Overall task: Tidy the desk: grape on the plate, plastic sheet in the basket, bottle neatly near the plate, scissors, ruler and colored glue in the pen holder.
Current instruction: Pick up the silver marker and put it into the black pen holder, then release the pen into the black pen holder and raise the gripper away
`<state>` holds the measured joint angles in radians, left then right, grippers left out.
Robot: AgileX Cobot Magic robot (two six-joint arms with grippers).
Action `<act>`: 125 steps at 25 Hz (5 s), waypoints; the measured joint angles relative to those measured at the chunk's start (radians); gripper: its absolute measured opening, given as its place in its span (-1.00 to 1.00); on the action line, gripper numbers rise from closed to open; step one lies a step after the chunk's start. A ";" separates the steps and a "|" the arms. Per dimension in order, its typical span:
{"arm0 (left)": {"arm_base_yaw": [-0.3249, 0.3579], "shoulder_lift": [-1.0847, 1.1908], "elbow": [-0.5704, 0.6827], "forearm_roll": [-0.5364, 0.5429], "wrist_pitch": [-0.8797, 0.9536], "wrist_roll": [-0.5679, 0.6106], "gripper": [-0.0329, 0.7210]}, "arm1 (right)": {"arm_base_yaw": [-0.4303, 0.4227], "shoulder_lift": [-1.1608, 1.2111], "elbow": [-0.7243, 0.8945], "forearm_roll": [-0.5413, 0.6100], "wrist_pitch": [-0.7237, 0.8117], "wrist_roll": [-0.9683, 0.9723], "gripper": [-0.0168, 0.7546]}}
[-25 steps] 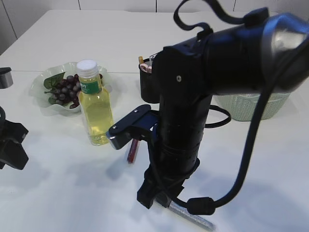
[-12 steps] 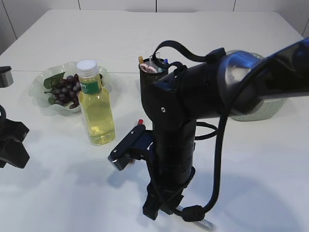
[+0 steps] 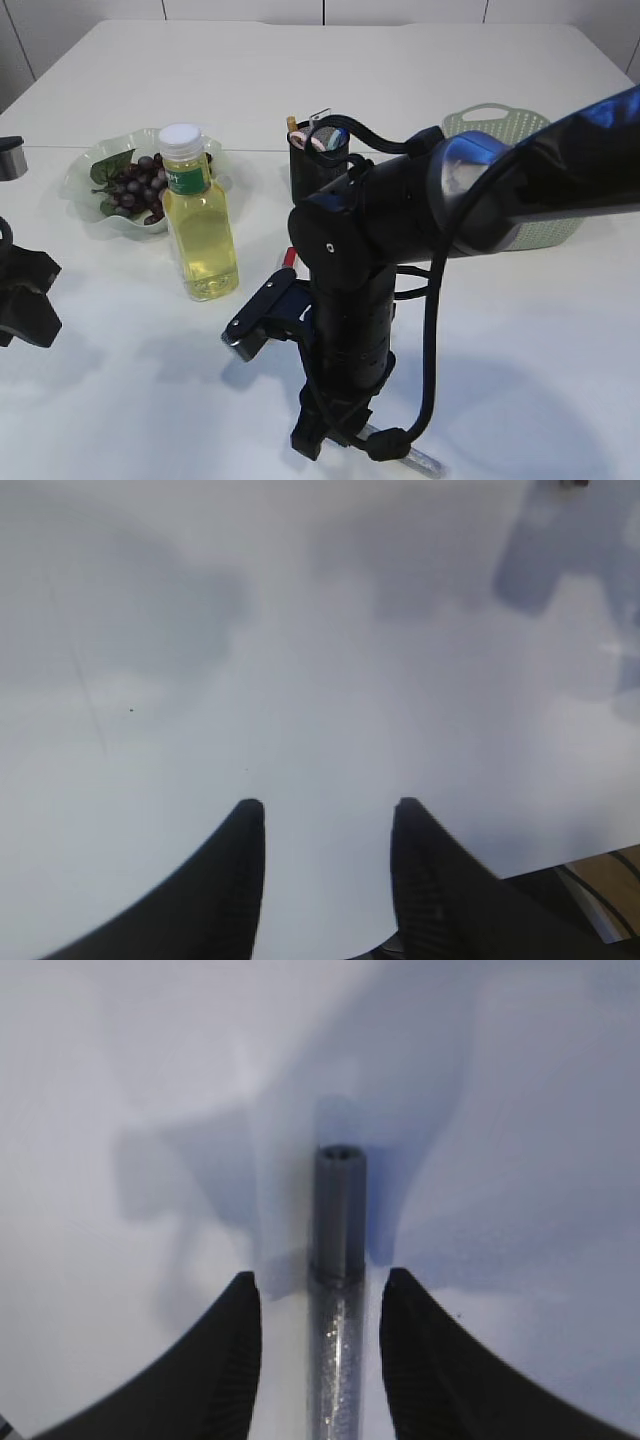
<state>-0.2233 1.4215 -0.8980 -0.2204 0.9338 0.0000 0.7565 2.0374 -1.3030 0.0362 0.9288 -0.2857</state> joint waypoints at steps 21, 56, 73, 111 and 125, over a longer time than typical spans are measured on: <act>0.000 0.000 0.000 0.000 -0.002 0.000 -0.09 | 0.000 0.035 0.000 -0.011 -0.010 0.000 -0.54; 0.000 0.000 0.000 0.000 -0.002 0.000 -0.09 | -0.243 -0.055 -0.298 0.350 0.041 -0.175 -0.64; 0.000 0.000 0.000 -0.004 0.019 0.000 -0.09 | -0.541 -0.041 -0.475 1.189 -0.138 -0.949 -0.64; 0.000 0.000 0.000 -0.005 0.039 0.000 -0.09 | -0.552 0.384 -0.834 1.498 -0.346 -1.361 -0.23; 0.000 0.000 0.000 -0.005 0.033 0.000 -0.09 | -0.546 0.284 -0.834 0.992 -0.311 -0.611 0.13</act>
<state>-0.2233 1.4215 -0.8980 -0.2257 0.9667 0.0000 0.2104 2.3212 -2.1370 1.0278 0.6177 -0.8968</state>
